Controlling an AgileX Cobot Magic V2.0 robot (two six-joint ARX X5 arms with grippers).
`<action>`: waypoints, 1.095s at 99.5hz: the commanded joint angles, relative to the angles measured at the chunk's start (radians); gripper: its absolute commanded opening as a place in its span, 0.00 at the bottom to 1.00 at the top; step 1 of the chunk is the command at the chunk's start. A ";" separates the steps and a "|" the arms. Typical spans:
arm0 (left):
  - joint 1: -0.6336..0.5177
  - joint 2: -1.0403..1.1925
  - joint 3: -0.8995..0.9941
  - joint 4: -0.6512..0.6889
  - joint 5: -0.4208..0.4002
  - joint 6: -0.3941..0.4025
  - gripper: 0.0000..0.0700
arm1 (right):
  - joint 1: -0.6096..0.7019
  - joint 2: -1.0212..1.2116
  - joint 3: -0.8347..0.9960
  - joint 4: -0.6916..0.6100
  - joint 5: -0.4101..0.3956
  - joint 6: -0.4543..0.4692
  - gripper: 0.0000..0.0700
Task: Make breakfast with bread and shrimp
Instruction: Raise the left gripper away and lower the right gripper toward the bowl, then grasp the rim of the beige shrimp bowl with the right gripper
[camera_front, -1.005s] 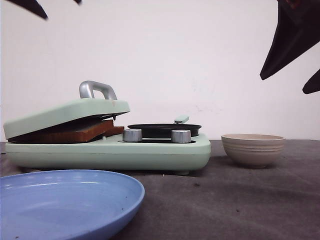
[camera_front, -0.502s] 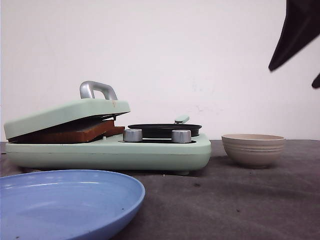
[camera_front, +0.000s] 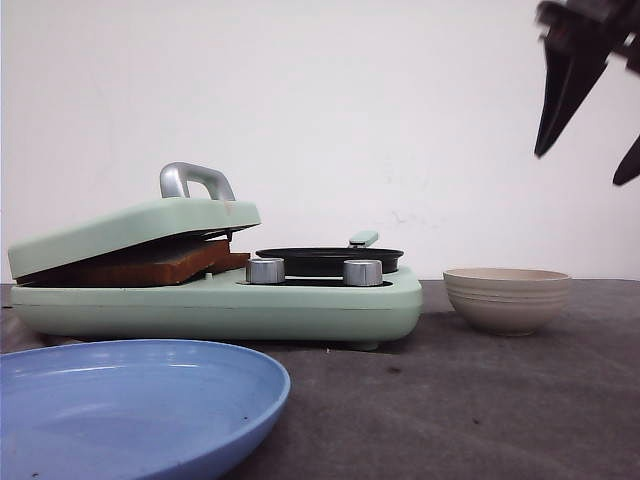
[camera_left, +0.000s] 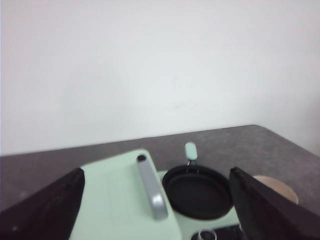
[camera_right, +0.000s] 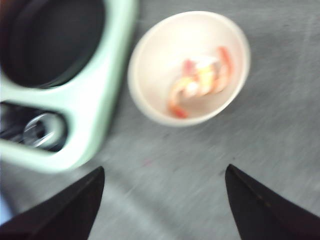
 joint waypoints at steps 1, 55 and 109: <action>-0.001 -0.024 -0.016 -0.018 -0.016 -0.019 0.72 | -0.011 0.080 0.063 -0.011 -0.002 -0.056 0.69; -0.001 -0.164 -0.048 -0.181 -0.062 -0.021 0.66 | -0.089 0.578 0.409 -0.095 0.061 -0.082 0.64; -0.001 -0.172 -0.048 -0.207 -0.062 -0.008 0.66 | -0.113 0.727 0.409 -0.084 0.053 -0.121 0.45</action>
